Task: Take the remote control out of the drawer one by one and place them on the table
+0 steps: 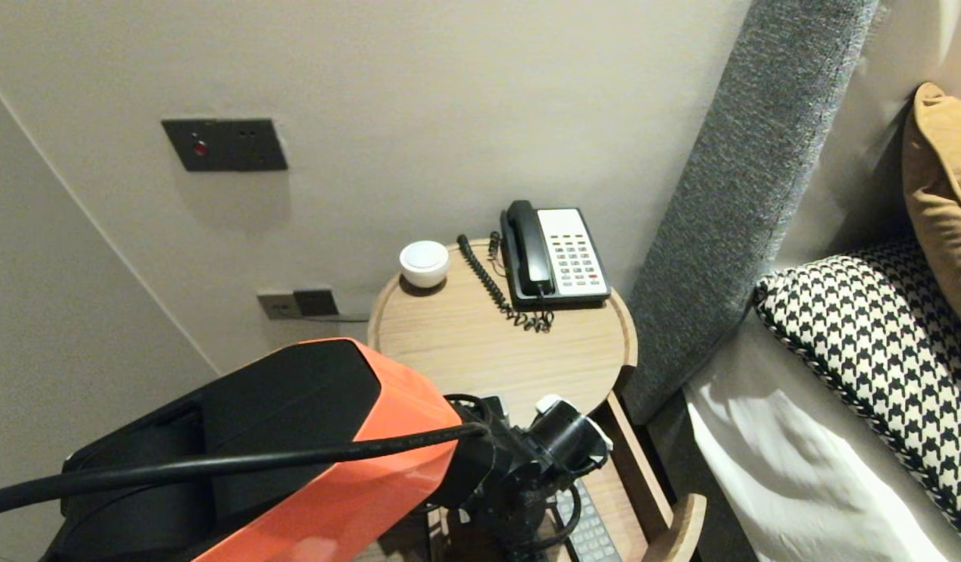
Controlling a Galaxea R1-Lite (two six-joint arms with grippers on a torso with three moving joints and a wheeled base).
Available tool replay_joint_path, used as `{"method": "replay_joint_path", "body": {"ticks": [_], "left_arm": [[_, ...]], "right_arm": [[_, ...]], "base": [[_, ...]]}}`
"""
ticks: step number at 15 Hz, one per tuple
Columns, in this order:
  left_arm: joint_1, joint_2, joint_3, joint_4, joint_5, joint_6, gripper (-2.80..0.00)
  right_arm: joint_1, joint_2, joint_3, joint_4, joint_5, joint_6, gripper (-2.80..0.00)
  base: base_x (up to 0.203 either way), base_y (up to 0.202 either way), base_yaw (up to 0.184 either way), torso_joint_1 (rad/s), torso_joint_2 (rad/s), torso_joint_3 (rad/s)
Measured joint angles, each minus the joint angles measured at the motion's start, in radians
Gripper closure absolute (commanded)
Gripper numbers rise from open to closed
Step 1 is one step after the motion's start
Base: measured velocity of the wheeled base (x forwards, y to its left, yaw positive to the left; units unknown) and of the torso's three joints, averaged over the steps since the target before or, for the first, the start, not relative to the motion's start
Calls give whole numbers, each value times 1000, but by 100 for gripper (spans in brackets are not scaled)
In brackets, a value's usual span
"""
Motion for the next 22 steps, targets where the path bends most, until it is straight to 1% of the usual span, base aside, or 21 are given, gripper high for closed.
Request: {"method": "replay_joint_path", "body": {"ticks": [6, 15, 17, 19, 22], "left_arm": [[-14, -21, 7, 2, 0, 1, 0], [-30, -83, 64, 10, -3, 4, 0], [-31, -92, 65, 18, -13, 10, 0], [-28, -99, 63, 34, -39, 16, 0], [-25, -94, 56, 30, -44, 17, 0]], "right_arm": [[0, 0, 0, 0, 0, 0, 0], [0, 0, 0, 0, 0, 0, 0], [0, 0, 0, 0, 0, 0, 0], [0, 0, 0, 0, 0, 0, 0], [0, 0, 0, 0, 0, 0, 0]], "base": [[0, 0, 0, 0, 0, 0], [0, 0, 0, 0, 0, 0], [0, 0, 0, 0, 0, 0], [0, 0, 0, 0, 0, 0], [0, 0, 0, 0, 0, 0]]}}
